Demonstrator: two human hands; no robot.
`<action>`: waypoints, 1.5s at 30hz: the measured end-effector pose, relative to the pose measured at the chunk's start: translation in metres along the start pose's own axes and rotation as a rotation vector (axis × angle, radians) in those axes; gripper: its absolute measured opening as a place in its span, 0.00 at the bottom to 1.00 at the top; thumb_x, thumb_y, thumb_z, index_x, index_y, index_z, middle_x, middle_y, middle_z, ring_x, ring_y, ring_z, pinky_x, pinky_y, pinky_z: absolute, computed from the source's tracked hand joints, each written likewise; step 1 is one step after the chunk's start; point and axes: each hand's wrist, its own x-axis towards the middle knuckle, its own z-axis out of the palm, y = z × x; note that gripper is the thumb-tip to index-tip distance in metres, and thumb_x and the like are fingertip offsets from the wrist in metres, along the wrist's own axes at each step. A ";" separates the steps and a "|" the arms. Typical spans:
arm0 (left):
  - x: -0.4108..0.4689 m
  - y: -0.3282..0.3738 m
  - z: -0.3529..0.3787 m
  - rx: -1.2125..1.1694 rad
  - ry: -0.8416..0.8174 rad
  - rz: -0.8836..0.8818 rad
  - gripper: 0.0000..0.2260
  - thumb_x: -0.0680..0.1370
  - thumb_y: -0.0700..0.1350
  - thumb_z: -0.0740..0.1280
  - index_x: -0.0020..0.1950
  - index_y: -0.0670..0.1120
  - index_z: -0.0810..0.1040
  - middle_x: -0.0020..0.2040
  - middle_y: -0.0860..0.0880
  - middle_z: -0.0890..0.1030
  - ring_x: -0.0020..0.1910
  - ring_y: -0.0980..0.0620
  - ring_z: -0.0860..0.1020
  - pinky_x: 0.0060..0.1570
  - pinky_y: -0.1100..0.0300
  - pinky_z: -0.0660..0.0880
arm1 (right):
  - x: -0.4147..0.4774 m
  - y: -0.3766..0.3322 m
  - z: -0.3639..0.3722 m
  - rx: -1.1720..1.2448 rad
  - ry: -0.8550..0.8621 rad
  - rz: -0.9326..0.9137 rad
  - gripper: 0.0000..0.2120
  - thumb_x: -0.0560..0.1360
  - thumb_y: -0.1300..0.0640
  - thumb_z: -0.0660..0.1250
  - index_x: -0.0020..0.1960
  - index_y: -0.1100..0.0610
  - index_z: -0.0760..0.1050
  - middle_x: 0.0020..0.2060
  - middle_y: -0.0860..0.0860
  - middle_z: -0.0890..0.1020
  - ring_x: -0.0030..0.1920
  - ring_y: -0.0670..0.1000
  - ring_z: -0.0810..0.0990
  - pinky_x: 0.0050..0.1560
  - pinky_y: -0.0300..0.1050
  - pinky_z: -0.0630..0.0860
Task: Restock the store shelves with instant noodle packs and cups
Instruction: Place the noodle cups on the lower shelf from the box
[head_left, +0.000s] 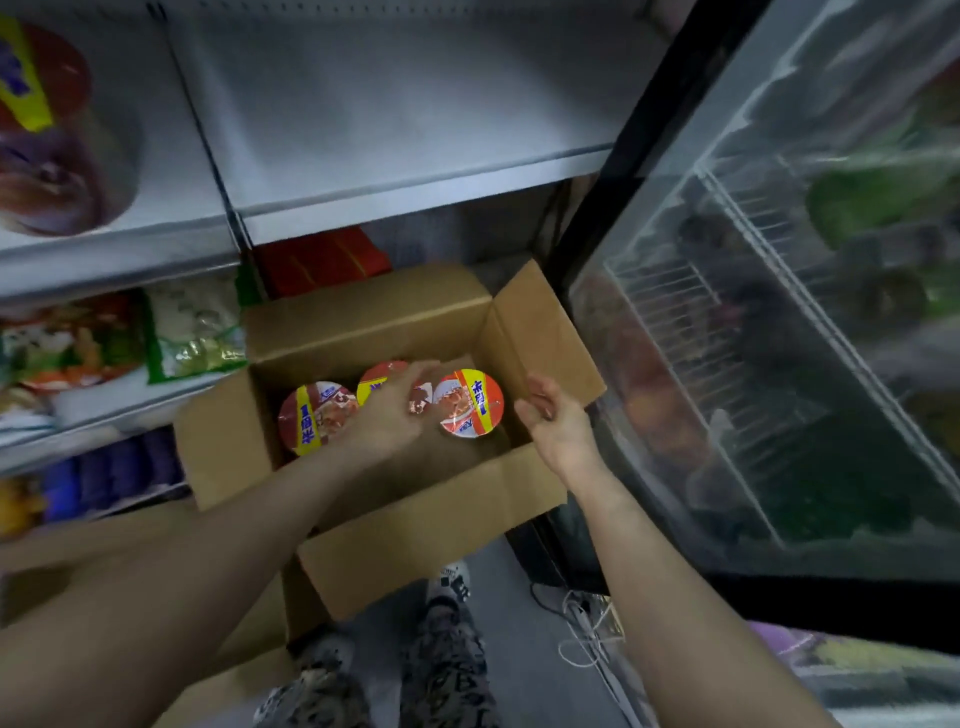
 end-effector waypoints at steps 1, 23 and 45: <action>0.008 -0.004 0.008 -0.022 0.021 -0.017 0.22 0.79 0.45 0.69 0.71 0.52 0.68 0.58 0.58 0.74 0.52 0.64 0.75 0.46 0.76 0.67 | 0.017 0.007 0.000 0.005 -0.012 0.018 0.23 0.81 0.60 0.65 0.75 0.53 0.67 0.71 0.50 0.73 0.70 0.50 0.71 0.68 0.44 0.68; 0.165 -0.165 0.153 -0.095 -0.052 -0.534 0.26 0.79 0.45 0.68 0.74 0.43 0.66 0.70 0.42 0.72 0.68 0.43 0.72 0.67 0.53 0.68 | 0.251 0.142 0.112 -0.657 -0.284 -0.141 0.28 0.82 0.54 0.60 0.80 0.53 0.56 0.78 0.56 0.59 0.78 0.56 0.56 0.76 0.54 0.58; 0.105 -0.141 0.089 -0.205 0.003 -0.458 0.29 0.73 0.35 0.72 0.73 0.44 0.69 0.67 0.45 0.75 0.65 0.45 0.75 0.62 0.56 0.73 | 0.194 0.096 0.084 -0.553 -0.235 -0.004 0.24 0.82 0.55 0.61 0.77 0.56 0.62 0.67 0.58 0.75 0.67 0.58 0.72 0.67 0.54 0.72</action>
